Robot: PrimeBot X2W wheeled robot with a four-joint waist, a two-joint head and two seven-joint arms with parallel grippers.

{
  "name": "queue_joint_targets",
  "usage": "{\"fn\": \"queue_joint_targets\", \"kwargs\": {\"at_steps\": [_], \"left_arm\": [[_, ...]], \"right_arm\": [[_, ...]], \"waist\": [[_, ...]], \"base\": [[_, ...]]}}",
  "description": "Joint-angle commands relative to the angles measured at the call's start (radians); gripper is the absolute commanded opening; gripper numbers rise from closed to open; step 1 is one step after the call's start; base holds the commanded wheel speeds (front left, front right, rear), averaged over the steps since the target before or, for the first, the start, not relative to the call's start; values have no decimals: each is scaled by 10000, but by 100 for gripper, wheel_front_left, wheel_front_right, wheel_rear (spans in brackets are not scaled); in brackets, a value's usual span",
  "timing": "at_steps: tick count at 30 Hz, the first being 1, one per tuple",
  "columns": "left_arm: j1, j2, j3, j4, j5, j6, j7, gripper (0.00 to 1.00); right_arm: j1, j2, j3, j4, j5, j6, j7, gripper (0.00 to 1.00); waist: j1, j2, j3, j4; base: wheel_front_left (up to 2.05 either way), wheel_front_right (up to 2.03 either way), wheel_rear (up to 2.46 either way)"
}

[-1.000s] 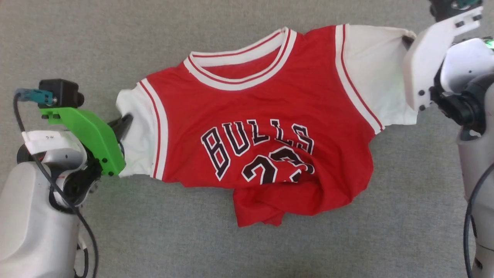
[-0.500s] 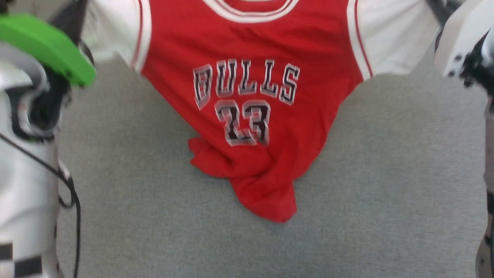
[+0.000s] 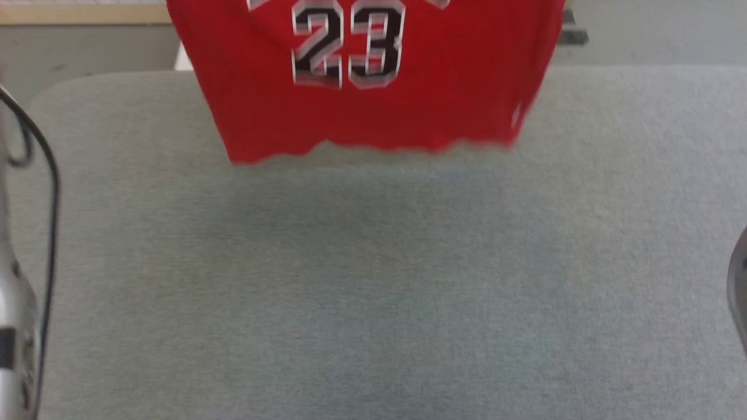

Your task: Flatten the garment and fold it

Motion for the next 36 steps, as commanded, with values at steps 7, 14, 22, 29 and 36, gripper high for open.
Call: {"fn": "queue_joint_targets", "kwargs": {"at_steps": [7, 14, 22, 29, 36], "left_arm": [[-1830, 180, 36, 817, 526, 180, -1416, 0], [-2523, 255, 267, 1531, 387, -9, -2778, 0], [-2744, 166, 340, 2253, 42, -305, -3754, 0], [-2323, -111, 362, 2785, -693, -586, -4269, 0], [-515, -463, -64, 3095, -1578, -705, -4674, 0]], "right_arm": [[-1898, 515, -906, 965, -1661, -11, -1404, 0], [-2879, 801, -1745, 1433, -2545, -11, -2628, 0], [-3327, 913, -1898, 2007, -2352, -11, -3612, 0], [-2853, 598, -877, 2400, -1307, -11, -4057, 0], [-554, 4, -51, 2111, 353, -11, -4061, 0]], "waist": [[1, 0, 1660, -736], [1, 0, 2738, -675], [1, 0, 3408, -343], [1, 0, 3471, -3], [1, 0, 2627, 320]], "base": [[0, 0, 0], [0, 0, 0], [0, 0, 0], [0, 0, 0], [0, 0, 0]]}}
